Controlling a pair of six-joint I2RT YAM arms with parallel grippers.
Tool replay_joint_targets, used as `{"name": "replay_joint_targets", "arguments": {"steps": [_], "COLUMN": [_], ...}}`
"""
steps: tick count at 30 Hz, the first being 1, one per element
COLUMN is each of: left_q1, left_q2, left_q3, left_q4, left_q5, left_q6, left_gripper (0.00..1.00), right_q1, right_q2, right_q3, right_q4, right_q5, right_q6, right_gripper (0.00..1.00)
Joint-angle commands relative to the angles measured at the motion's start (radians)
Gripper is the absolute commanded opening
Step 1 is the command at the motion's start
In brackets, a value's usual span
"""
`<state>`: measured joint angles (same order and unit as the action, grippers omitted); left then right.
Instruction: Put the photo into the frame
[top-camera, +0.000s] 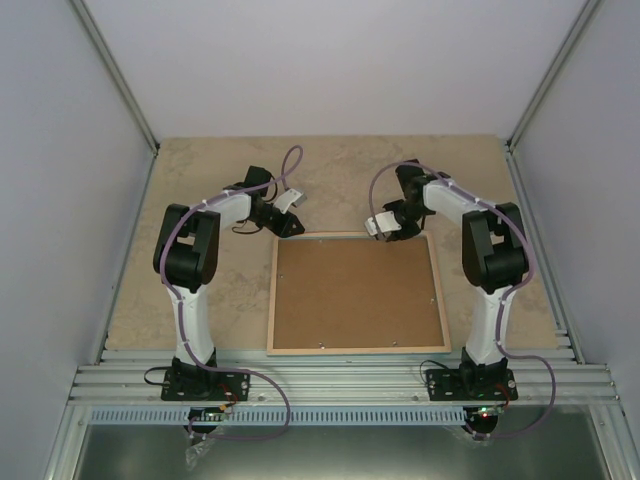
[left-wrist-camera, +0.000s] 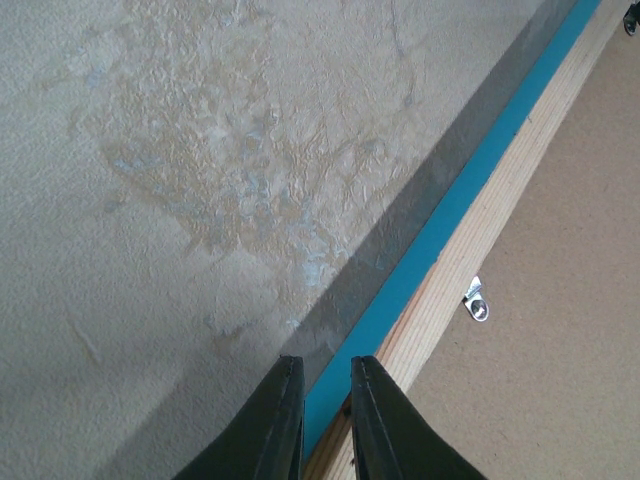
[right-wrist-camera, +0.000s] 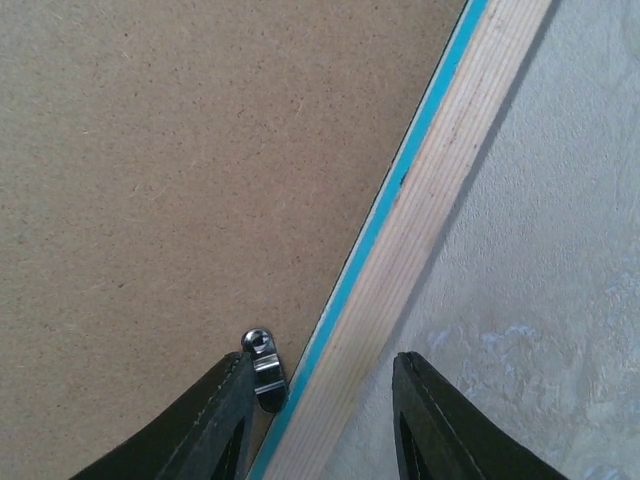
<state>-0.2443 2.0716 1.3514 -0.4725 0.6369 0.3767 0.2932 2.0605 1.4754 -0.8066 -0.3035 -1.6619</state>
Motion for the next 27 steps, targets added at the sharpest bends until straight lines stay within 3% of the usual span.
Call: {"name": "replay_joint_targets", "arguments": {"steps": [1, 15, 27], "left_q1": [-0.013, -0.013, -0.013], "left_q2": [0.061, 0.057, 0.055], "left_q3": [-0.042, -0.047, -0.051], "left_q4": [-0.027, -0.025, -0.022], "left_q5": [-0.137, -0.13, -0.131], "left_q6": [0.013, 0.021, 0.023], "left_gripper": [0.16, 0.16, 0.16], "right_q1": [0.034, 0.058, 0.068], "right_q2": [0.092, 0.114, 0.144], "right_q3": [-0.082, 0.013, -0.041], "right_q4": [-0.114, -0.26, -0.115], "right_q5": [0.143, 0.244, 0.405], "right_q6": [-0.046, -0.055, -0.041], "right_gripper": [0.41, 0.42, 0.36]}}
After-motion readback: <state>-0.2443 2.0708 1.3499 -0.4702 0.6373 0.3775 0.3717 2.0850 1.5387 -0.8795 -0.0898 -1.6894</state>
